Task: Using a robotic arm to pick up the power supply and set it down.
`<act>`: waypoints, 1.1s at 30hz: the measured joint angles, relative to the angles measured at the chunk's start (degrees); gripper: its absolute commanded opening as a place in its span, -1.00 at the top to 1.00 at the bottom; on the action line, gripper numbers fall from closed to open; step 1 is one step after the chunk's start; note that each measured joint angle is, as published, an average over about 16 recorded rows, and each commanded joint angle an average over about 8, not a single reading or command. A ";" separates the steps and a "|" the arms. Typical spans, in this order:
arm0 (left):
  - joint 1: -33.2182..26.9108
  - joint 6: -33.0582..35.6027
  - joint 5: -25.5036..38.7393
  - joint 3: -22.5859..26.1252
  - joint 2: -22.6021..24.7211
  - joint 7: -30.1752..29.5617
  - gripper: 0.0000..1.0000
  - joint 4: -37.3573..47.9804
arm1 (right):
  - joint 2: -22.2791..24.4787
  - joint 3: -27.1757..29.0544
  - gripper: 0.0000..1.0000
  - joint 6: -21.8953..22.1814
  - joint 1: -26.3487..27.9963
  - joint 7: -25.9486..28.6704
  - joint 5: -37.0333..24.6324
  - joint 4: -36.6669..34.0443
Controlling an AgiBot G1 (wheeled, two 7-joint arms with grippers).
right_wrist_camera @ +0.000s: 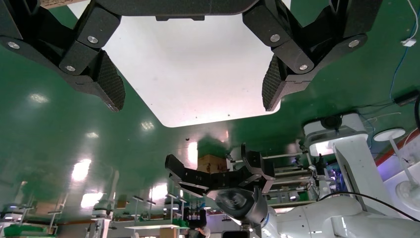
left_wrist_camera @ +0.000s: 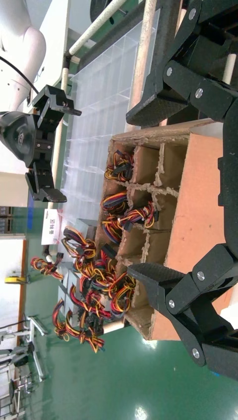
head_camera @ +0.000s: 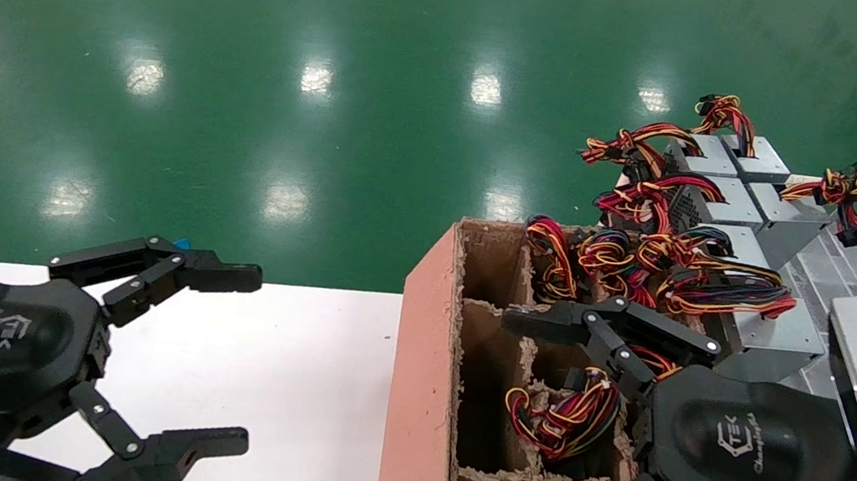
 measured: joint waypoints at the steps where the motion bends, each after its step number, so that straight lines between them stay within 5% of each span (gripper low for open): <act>1: 0.00 0.00 0.00 0.00 0.00 0.00 -1.00 0.00 | 0.00 0.00 -1.00 0.00 0.00 0.00 0.00 0.00; 7: 0.00 0.00 0.00 0.00 0.00 0.00 -0.95 0.00 | 0.00 0.00 -1.00 0.00 0.00 0.00 0.00 0.00; 14: 0.00 0.00 0.00 0.00 0.00 0.00 0.74 0.00 | 0.00 0.00 -1.00 0.00 0.00 0.00 0.00 0.00; 16: 0.00 0.00 0.00 0.00 0.00 0.00 1.00 0.00 | 0.00 0.00 -1.00 0.00 0.00 0.00 0.00 0.00; 33: 0.00 0.00 0.00 0.00 0.00 0.00 1.00 0.00 | -0.17 0.18 -1.00 3.29 0.75 -1.33 -2.84 0.06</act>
